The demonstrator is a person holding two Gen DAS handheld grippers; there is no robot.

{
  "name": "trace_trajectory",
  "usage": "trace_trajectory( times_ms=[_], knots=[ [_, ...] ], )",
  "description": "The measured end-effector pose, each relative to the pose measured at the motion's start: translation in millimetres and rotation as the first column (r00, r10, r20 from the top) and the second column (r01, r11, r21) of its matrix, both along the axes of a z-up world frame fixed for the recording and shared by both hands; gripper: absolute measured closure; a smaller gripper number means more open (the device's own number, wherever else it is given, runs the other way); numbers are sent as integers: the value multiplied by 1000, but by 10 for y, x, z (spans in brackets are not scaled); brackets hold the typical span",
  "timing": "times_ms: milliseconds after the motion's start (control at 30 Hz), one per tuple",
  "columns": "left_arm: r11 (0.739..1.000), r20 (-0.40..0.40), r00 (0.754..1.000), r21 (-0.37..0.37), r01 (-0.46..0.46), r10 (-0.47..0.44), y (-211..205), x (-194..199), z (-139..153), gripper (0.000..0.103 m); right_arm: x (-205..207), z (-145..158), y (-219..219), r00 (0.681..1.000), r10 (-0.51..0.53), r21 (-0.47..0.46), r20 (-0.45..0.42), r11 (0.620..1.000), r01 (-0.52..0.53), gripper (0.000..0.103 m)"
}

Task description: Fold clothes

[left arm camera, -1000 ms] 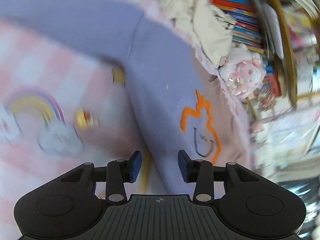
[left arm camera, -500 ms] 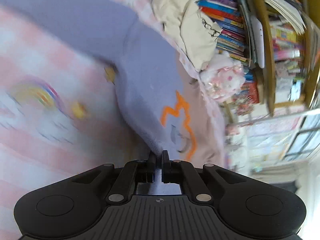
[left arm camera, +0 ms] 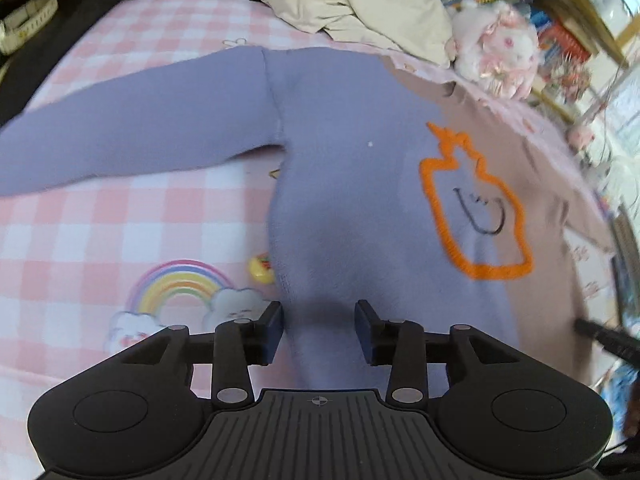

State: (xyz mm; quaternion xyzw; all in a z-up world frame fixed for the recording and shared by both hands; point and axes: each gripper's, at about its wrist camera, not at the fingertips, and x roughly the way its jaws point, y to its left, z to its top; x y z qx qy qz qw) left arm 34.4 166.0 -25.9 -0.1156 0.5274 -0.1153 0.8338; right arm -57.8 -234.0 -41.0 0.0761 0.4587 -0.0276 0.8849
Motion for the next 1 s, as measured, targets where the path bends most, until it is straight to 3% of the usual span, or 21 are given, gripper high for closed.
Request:
trace_trajectory(
  times_ms=[33, 100, 133, 267, 533, 733, 867, 1000],
  knots=[
    [1000, 8, 1000, -1, -7, 7, -12, 8, -7, 72, 7, 4, -1, 1000, 7, 14, -1, 1000, -7, 89],
    [1000, 15, 1000, 6, -15, 15, -51, 51, -28, 90, 13, 5, -10, 1000, 8, 20, 4, 1000, -8, 89],
    [1000, 19, 1000, 9, -18, 17, -72, 73, -38, 93, 15, 3, -23, 1000, 4, 15, 11, 1000, -4, 89],
    [1000, 53, 999, 1, 2, -2, -211, 205, -85, 98, 78, -5, -159, 998, -46, -3, 32, 999, 46, 90],
    [995, 121, 990, 72, 62, -70, -593, 434, -79, 98, 266, -14, -372, 997, -69, -51, 46, 996, 72, 90],
    [993, 96, 994, 105, 48, -59, -516, 209, -34, 94, 259, -24, -385, 997, -53, -59, 50, 997, 56, 89],
    [998, 98, 995, 64, 19, -25, -470, -22, -43, 84, 259, -23, -385, 998, -44, -57, 47, 997, 47, 86],
    [999, 131, 991, 50, 16, -22, -555, -142, -74, 82, 290, -15, -382, 999, -30, -67, 37, 997, 33, 86]
  ],
)
